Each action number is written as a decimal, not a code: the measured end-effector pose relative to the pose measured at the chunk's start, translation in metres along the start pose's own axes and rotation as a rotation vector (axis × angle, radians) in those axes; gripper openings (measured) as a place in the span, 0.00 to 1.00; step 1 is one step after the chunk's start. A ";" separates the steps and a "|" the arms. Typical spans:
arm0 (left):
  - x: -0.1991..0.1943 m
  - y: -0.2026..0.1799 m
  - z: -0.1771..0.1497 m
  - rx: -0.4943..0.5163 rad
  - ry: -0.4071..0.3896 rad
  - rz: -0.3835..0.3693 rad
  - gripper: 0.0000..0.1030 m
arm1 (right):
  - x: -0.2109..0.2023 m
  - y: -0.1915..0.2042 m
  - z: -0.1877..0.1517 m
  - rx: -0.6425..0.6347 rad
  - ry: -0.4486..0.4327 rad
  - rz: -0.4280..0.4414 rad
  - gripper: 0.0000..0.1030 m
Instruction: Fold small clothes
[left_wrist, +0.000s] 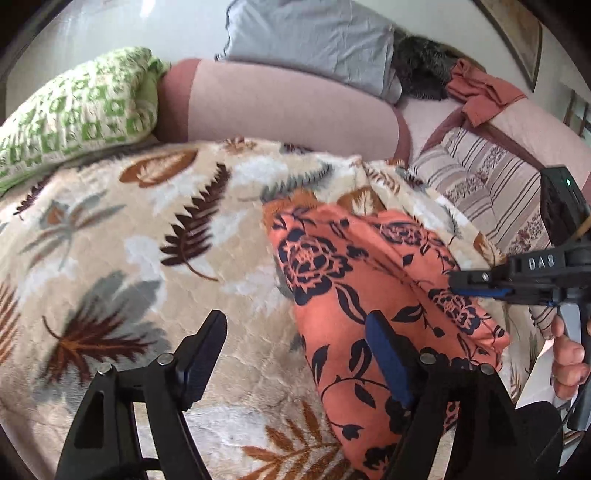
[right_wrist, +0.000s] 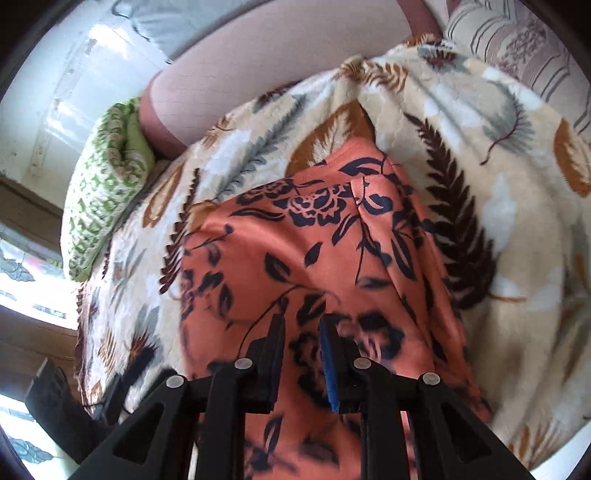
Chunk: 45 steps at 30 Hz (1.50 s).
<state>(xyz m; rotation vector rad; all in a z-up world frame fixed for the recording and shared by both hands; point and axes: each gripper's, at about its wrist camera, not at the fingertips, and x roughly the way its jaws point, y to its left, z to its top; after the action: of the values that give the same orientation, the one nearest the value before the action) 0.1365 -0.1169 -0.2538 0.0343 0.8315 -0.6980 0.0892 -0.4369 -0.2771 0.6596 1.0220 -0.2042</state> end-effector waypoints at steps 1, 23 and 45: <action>-0.005 0.003 0.000 -0.008 -0.014 -0.006 0.76 | -0.007 0.001 -0.006 -0.009 -0.002 -0.001 0.22; -0.011 0.019 -0.002 0.001 -0.007 0.063 0.76 | -0.020 0.065 -0.004 -0.165 -0.013 -0.153 0.22; 0.020 0.001 -0.004 0.071 0.126 0.152 0.76 | 0.048 0.055 0.031 -0.070 0.044 -0.072 0.22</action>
<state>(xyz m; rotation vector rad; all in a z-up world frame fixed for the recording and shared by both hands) 0.1437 -0.1255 -0.2708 0.2047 0.9141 -0.5859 0.1617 -0.4053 -0.2835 0.5666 1.0913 -0.2167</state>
